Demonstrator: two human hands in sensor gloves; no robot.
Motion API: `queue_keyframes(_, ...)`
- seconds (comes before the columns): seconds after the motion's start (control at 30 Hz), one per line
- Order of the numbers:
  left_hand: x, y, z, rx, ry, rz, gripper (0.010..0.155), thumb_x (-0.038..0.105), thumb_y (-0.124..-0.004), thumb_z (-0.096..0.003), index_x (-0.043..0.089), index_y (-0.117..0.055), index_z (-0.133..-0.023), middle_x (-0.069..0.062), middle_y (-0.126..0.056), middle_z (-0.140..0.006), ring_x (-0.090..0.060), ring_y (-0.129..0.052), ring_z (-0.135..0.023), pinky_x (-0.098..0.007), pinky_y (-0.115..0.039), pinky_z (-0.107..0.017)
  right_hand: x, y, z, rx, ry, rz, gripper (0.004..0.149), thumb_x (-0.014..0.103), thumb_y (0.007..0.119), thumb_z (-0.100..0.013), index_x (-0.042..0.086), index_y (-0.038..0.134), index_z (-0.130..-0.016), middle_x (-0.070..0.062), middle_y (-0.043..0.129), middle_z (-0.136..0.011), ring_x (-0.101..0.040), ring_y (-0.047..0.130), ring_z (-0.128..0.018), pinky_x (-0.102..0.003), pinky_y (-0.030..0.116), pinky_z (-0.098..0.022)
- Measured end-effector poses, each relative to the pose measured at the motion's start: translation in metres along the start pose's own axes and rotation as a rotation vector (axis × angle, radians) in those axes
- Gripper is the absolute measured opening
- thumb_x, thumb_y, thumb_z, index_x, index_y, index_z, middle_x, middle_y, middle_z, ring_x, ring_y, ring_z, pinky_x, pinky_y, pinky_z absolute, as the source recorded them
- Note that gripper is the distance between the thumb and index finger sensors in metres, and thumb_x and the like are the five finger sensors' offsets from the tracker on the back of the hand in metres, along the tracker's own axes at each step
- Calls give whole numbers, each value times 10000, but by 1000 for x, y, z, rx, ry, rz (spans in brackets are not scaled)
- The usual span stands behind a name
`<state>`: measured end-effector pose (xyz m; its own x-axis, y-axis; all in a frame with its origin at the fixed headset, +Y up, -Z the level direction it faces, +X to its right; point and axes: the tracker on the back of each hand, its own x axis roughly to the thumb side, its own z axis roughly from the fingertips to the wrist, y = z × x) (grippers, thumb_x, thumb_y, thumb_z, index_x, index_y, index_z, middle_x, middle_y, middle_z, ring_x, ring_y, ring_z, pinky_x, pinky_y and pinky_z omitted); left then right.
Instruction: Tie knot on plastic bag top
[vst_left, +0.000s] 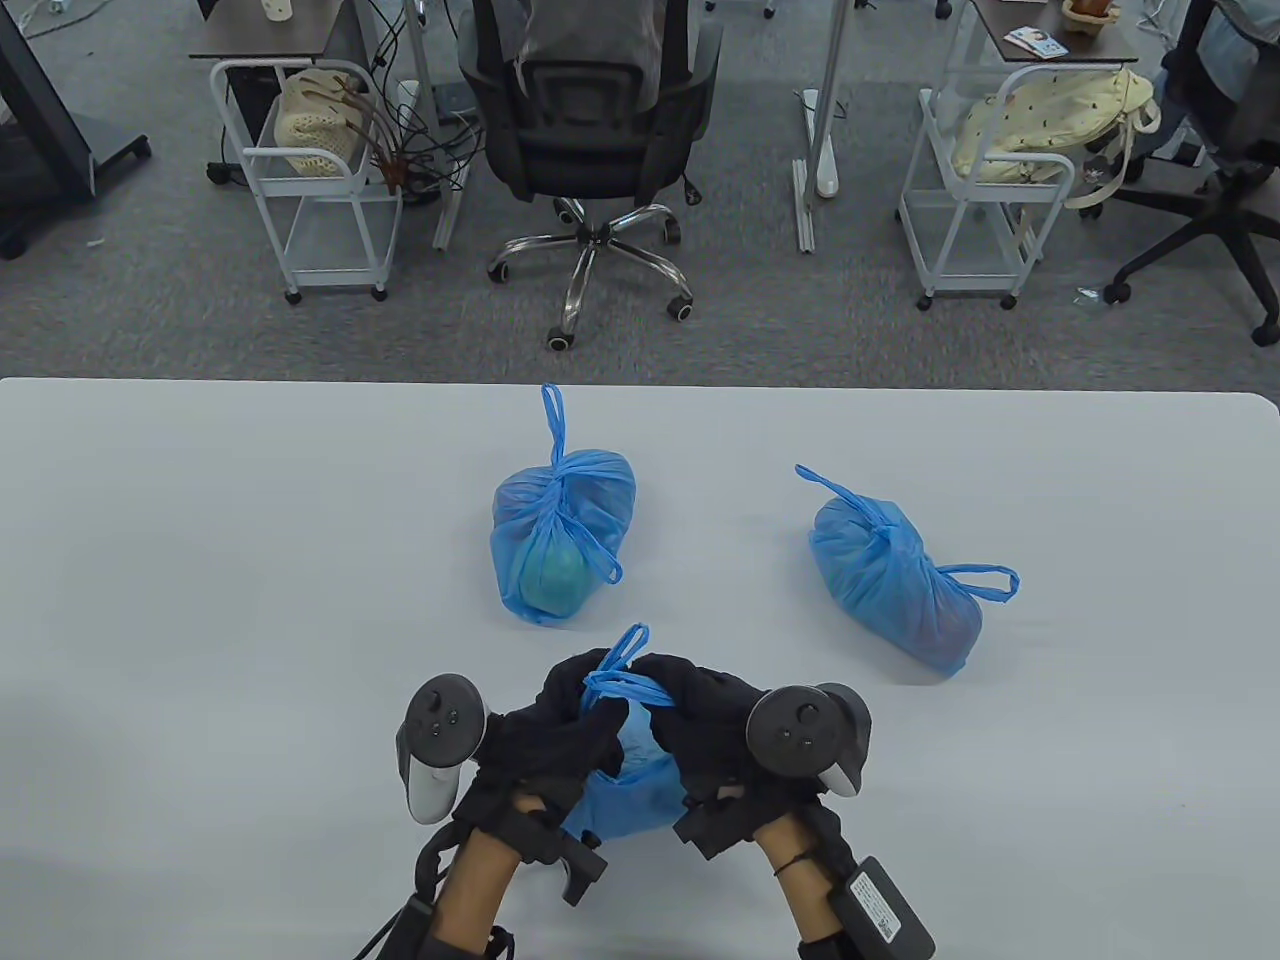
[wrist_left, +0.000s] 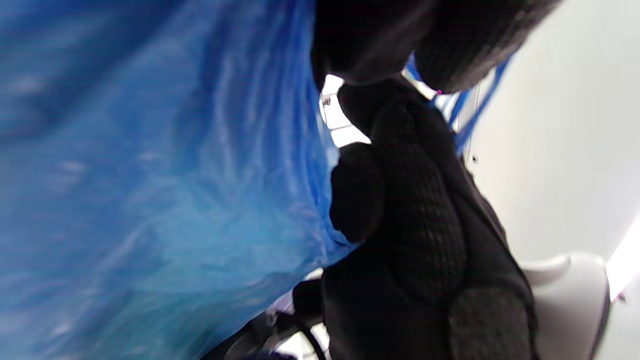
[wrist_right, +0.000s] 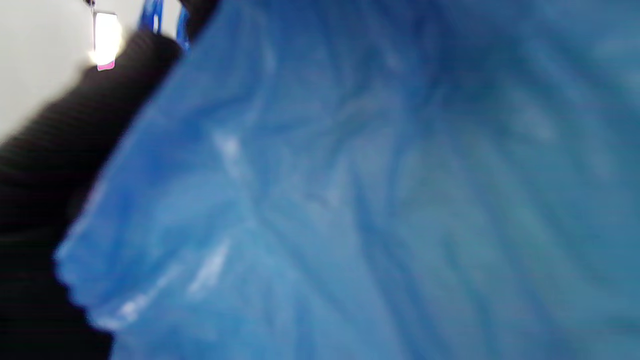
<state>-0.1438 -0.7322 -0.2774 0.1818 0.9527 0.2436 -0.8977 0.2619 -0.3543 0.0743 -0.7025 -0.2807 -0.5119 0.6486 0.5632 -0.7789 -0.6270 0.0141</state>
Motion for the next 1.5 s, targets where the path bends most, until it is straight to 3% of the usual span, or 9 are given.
queue_keyframes(0.07,2,-2,1,-13,-27,-21,837,639,-735,-462,198,-401,-1090,140,-906,-440,-164,-1010,-433,-552,-751,-605,4,3,0,24,-32,94,383,294,713,-526,84,792,-836,9,956,-372,-232,996,-254,-594,791,-371)
queue_keyframes(0.17,4,-5,0,-12,-27,-60,857,646,-760,-437,202,-430,-1091,132,-913,-434,-177,-1012,-438,-553,-746,-609,13,10,-1,67,-92,241,382,301,715,-522,91,797,-831,18,958,-363,-224,1000,-247,-588,799,-367)
queue_keyframes(0.4,3,-2,6,183,-17,-92,460,470,-704,-516,307,-785,-938,144,-954,-231,-154,-1058,-292,-518,-820,-531,20,19,-1,113,-107,298,378,312,738,-518,102,814,-823,15,972,-364,-228,1015,-260,-587,802,-377)
queue_keyframes(0.63,-2,6,9,232,-15,53,433,459,-679,-526,314,-800,-915,149,-957,-238,-151,-1059,-307,-513,-817,-541,7,10,-1,86,-61,159,495,413,792,-492,96,786,-872,-38,994,-524,-283,1037,-426,-605,787,-427)
queue_keyframes(0.73,-5,11,9,238,-24,95,449,480,-670,-523,310,-806,-915,143,-966,-239,-159,-1061,-313,-521,-812,-543,3,4,1,18,-53,110,402,356,794,-499,110,848,-812,-47,1015,-500,-294,1049,-413,-609,788,-417)
queue_keyframes(1.03,-2,4,6,160,-34,30,455,464,-677,-520,306,-788,-932,132,-978,-263,-169,-1068,-336,-539,-800,-551,20,11,-1,46,-132,227,376,345,799,-493,128,876,-791,-28,1028,-475,-278,1064,-403,-598,802,-419)
queue_keyframes(1.17,-1,3,6,138,-36,81,453,461,-658,-530,315,-768,-945,131,-984,-288,-176,-1064,-365,-542,-787,-569,2,1,0,36,-33,88,521,478,789,-489,111,818,-858,-77,1001,-607,-333,1036,-522,-616,776,-448)
queue_keyframes(1.33,3,0,5,123,-55,6,451,458,-664,-525,306,-786,-932,125,-991,-282,-184,-1069,-358,-548,-790,-561,-7,-22,4,-174,-30,-120,826,548,820,-463,73,486,-1050,-169,774,-898,-431,884,-739,-673,678,-517)
queue_keyframes(1.5,5,-5,4,103,-54,-39,459,468,-657,-525,304,-785,-933,125,-1015,-311,-190,-1078,-407,-549,-783,-573,12,-32,3,-259,-54,-186,383,327,890,-460,148,867,-798,-60,991,-571,-333,1007,-572,-640,735,-482)
